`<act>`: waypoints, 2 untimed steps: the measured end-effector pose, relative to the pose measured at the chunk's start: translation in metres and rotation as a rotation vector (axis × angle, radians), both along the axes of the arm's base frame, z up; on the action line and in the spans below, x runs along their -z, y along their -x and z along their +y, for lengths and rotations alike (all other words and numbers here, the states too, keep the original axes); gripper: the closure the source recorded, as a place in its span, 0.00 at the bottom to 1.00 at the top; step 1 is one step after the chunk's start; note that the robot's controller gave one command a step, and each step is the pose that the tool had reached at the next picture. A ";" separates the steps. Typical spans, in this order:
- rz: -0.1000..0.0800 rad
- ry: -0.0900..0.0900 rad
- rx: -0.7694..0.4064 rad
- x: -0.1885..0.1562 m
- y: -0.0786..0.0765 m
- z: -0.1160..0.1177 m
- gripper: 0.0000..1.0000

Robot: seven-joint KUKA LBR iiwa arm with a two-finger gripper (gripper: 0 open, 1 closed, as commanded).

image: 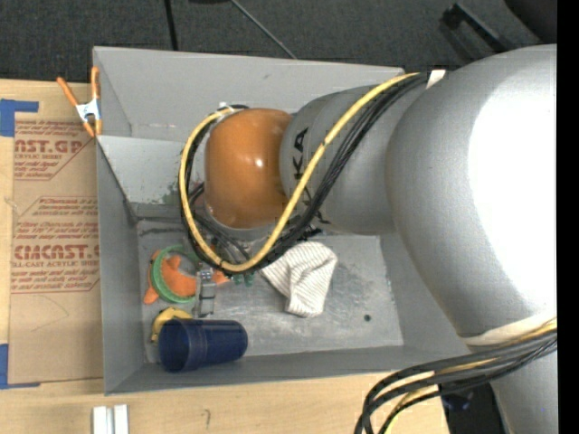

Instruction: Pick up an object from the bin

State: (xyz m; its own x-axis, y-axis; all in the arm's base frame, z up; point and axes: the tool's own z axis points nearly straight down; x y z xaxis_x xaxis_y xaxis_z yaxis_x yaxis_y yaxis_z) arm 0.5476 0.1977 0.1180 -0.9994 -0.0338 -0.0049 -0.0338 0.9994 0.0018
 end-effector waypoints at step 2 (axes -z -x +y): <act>-0.006 -0.004 0.099 0.046 -0.009 -0.013 0.00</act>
Offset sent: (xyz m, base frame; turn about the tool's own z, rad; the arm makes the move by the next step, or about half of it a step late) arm 0.0160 -0.0241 -0.0428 0.2194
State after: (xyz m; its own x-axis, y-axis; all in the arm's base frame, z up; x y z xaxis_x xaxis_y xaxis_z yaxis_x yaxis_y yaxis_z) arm 0.5562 0.1850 0.0717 -0.9978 0.0653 -0.0111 0.0652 0.9979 0.0064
